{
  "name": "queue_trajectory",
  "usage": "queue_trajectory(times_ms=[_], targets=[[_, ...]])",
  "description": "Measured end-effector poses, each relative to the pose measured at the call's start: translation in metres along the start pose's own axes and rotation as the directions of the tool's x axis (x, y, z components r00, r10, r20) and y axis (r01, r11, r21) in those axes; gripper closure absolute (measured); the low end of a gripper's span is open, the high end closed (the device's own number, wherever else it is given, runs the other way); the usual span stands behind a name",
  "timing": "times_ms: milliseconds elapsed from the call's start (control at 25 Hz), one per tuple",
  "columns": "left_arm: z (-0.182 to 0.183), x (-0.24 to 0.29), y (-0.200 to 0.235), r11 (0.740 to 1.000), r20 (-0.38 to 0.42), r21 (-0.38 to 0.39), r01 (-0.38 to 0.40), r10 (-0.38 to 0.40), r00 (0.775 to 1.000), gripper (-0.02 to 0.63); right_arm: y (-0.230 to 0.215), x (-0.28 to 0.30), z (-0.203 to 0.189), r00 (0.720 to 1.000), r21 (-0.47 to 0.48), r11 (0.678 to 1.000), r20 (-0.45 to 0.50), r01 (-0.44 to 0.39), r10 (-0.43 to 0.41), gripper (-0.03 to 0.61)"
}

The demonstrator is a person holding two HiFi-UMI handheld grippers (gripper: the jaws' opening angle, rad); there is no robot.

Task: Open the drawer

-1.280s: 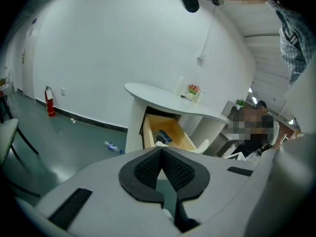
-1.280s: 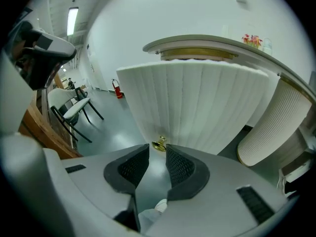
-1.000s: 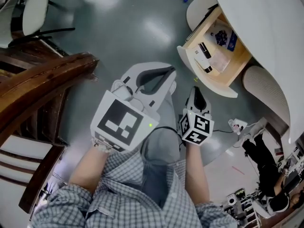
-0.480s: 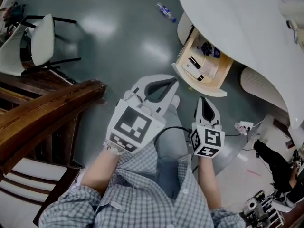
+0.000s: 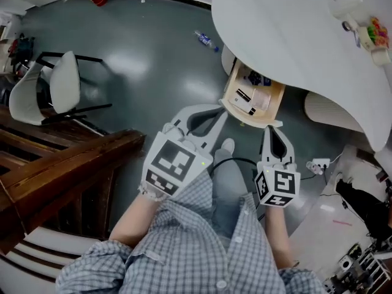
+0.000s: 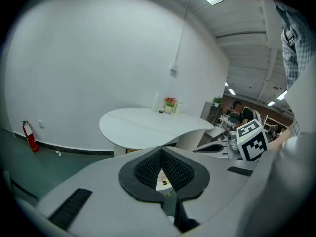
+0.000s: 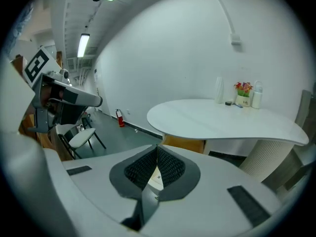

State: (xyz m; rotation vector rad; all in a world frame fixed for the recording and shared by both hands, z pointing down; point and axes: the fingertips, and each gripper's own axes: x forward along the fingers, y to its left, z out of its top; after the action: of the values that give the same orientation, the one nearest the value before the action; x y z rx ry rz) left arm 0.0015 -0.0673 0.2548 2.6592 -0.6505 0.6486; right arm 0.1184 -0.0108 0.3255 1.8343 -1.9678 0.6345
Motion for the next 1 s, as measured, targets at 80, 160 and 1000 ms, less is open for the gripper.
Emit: queue_trajectory(times_ms=[80,160,1000], targets=[[0.009,-0.002,-0.002,1.0,-0.003,0.018,0.011,-0.011,1.0,0.611,-0.004,-0.007,0.011,1.0,0.001,1.0,0.02,0.013,-0.013,0.569],[0.013,-0.005,-0.003,1.0,-0.012,0.023,0.019,-0.019,1.0,0.611,-0.005,-0.013,0.02,0.999,0.002,1.0,0.034,0.021,-0.021,0.569],[0.057,-0.02,-0.019,0.992,0.014,0.093,0.089,-0.09,0.996,0.611,0.001,-0.06,0.089,0.983,-0.03,0.998,0.175,0.055,-0.049,0.569]])
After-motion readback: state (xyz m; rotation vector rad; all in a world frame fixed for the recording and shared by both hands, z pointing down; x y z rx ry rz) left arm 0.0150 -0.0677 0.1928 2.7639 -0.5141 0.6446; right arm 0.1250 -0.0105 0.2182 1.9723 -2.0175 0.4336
